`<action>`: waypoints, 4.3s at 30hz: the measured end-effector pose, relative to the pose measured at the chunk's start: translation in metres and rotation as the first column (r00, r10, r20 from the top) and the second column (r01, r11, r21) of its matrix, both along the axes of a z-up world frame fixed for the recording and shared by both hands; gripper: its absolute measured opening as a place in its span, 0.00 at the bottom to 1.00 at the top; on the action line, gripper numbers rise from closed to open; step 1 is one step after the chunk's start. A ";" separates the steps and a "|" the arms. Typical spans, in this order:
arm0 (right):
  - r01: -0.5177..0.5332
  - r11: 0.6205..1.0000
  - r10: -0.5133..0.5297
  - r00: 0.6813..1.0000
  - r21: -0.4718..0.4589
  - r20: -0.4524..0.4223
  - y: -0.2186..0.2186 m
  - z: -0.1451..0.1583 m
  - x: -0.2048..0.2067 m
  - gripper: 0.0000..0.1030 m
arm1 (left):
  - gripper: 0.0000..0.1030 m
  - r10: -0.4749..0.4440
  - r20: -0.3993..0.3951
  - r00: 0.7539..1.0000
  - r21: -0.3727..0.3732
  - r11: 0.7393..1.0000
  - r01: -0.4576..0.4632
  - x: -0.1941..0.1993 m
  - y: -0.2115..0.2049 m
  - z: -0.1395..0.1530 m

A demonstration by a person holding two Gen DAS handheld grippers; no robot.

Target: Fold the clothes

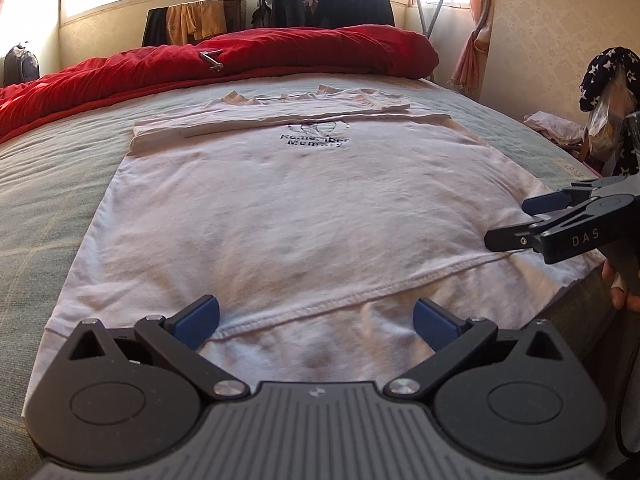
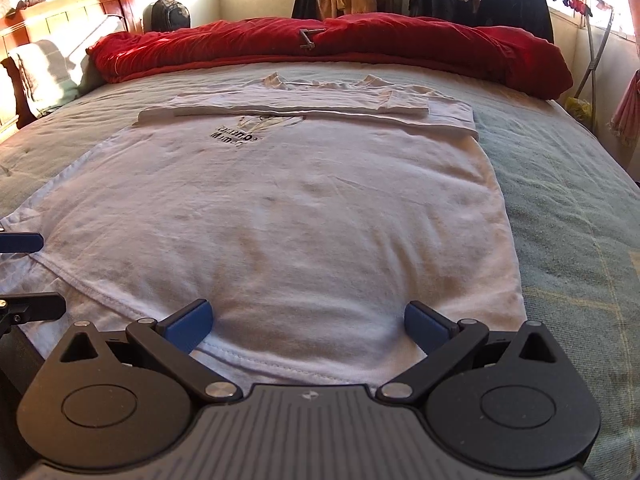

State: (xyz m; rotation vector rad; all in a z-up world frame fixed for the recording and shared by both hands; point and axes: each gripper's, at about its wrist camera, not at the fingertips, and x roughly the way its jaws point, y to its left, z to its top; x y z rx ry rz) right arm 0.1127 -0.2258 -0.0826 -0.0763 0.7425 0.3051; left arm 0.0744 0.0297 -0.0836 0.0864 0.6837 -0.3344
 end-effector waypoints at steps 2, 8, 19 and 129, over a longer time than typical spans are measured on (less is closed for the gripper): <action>0.000 1.000 0.000 1.000 0.000 0.020 -0.001 -0.001 -0.004 1.00 | 0.99 0.002 0.000 1.000 0.028 1.000 -0.002 -0.001 -0.004 0.000; 0.010 1.000 -0.011 0.999 0.024 0.042 -0.010 0.001 -0.014 1.00 | 0.99 0.018 -0.001 1.000 0.066 0.998 -0.018 -0.011 -0.005 0.004; -0.010 1.000 0.009 0.994 0.008 0.107 -0.032 0.027 -0.040 1.00 | 0.99 -0.036 0.096 0.995 0.182 0.983 0.018 -0.022 -0.013 0.030; -0.168 0.569 0.467 0.872 -0.805 0.148 0.022 0.002 -0.067 0.96 | 0.99 -0.544 0.163 0.823 0.938 0.344 0.041 -0.032 -0.018 -0.023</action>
